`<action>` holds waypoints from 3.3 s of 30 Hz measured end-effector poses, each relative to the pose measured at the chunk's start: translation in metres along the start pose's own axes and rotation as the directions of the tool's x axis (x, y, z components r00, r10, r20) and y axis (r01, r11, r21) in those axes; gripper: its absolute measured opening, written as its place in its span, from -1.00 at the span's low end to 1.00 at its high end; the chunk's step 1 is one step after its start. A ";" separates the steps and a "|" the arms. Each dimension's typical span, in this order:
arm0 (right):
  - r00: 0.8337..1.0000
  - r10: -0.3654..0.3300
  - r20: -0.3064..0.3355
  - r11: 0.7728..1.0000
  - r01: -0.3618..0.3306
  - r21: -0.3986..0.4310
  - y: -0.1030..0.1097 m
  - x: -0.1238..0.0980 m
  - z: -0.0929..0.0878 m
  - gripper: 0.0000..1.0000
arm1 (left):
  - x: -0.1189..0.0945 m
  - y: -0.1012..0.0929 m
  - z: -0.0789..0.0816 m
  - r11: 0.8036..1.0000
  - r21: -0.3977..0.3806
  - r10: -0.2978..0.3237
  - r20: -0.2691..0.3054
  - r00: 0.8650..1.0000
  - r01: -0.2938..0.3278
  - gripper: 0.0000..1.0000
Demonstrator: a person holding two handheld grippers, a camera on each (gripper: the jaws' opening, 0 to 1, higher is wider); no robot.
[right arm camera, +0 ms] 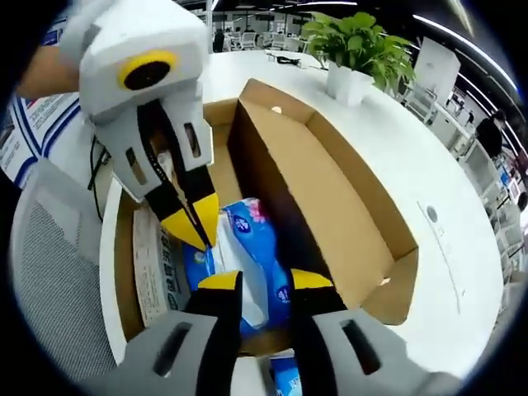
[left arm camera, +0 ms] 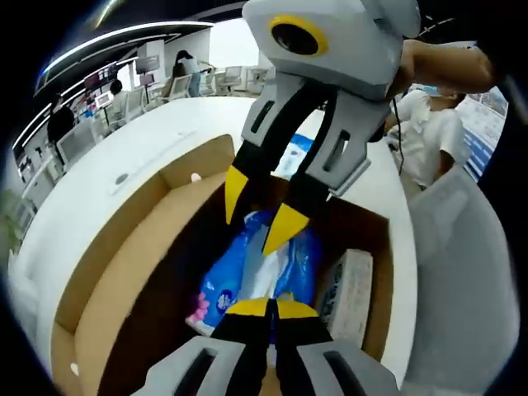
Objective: Operate the shoe box by opening the lid, removing the specified soft item, and placing it in the target area until the item is outside and the box remains undamaged.
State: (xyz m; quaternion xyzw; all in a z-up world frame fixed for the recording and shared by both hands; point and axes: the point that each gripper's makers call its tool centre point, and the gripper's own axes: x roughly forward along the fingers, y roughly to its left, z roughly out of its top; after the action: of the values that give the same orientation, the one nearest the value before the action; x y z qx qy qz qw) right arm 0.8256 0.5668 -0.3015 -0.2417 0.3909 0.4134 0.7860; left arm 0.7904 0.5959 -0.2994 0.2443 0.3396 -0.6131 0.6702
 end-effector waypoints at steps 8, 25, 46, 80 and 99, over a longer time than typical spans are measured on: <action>1.000 -0.007 -0.012 1.000 0.007 0.011 0.003 0.005 -0.002 -1.00 | -0.008 -0.006 0.006 1.000 -0.015 0.002 0.035 0.999 -0.001 -1.00; 0.999 -0.023 0.028 1.000 0.024 -0.010 0.003 -0.014 0.017 -1.00 | -0.031 -0.002 0.015 0.998 -0.040 0.047 0.089 0.995 -0.043 -1.00; 0.994 -0.026 0.103 0.997 0.034 -0.068 0.001 -0.069 0.056 -1.00 | -0.081 -0.019 0.058 0.995 -0.025 0.099 0.148 0.984 -0.096 -1.00; 0.989 -0.092 0.118 0.995 0.097 -0.039 -0.028 -0.160 0.002 -1.00 | -0.057 -0.065 0.158 0.996 0.094 -0.011 0.177 0.984 -0.006 -1.00; 0.990 -0.106 0.089 0.994 0.108 -0.012 -0.042 -0.192 -0.050 -1.00 | -0.015 -0.087 0.194 0.987 0.144 -0.094 0.170 0.981 0.069 -1.00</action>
State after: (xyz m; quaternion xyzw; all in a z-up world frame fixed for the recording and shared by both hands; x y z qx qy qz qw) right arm 0.7725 0.4206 -0.1717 -0.2504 0.3386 0.3843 0.8216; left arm 0.7343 0.4499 -0.1546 0.2205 0.2455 -0.6812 0.6535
